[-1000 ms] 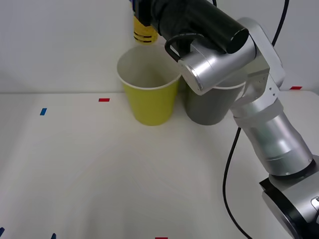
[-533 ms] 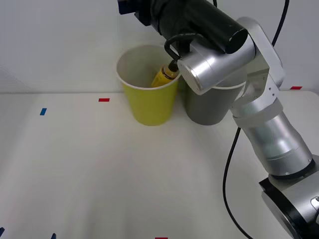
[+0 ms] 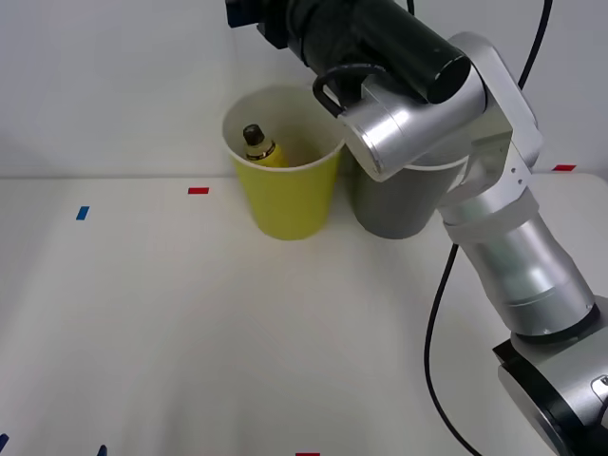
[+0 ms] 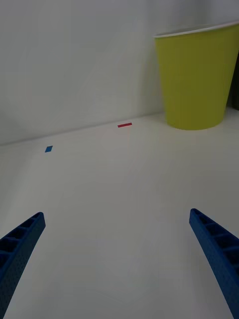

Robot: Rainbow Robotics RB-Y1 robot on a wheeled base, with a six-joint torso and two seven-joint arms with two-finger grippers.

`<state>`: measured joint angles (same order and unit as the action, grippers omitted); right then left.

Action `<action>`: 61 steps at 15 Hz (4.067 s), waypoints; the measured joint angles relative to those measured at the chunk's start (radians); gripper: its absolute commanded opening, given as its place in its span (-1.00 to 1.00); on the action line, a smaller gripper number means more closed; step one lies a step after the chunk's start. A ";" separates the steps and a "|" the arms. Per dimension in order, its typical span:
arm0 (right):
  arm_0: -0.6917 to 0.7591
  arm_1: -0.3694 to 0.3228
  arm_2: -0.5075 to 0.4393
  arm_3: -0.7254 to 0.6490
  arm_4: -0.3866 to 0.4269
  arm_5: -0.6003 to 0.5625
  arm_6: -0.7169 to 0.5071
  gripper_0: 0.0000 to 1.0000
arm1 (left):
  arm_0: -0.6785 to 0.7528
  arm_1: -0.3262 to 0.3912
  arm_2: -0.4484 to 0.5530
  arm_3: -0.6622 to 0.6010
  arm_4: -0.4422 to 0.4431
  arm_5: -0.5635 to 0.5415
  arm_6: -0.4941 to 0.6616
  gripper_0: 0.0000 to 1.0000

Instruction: Put cans in the gray bin and PET bottles in the light green bin.

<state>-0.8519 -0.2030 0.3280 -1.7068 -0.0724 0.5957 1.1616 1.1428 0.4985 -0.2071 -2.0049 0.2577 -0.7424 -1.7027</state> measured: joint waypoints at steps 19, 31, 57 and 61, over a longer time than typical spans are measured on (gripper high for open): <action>0.344 -0.185 -0.267 -0.755 -0.027 0.599 -0.024 1.00 | 0.000 0.000 0.000 0.000 0.000 0.000 0.000 1.00; 1.048 -0.237 -0.363 -0.874 -0.015 -0.085 -0.017 1.00 | 0.000 0.000 0.000 0.000 0.000 0.000 0.000 1.00; 1.859 -0.167 -0.330 -0.621 -0.003 -0.920 0.155 1.00 | 0.000 0.000 0.000 0.000 0.000 0.000 0.000 1.00; 1.951 -0.179 -0.306 -0.621 -0.014 -0.944 0.152 1.00 | 0.000 0.000 0.000 0.000 0.000 0.000 0.000 1.00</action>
<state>1.0988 -0.3818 0.0220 -2.3277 -0.0866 -0.3486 1.3138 1.1428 0.4985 -0.2071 -2.0049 0.2577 -0.7424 -1.7027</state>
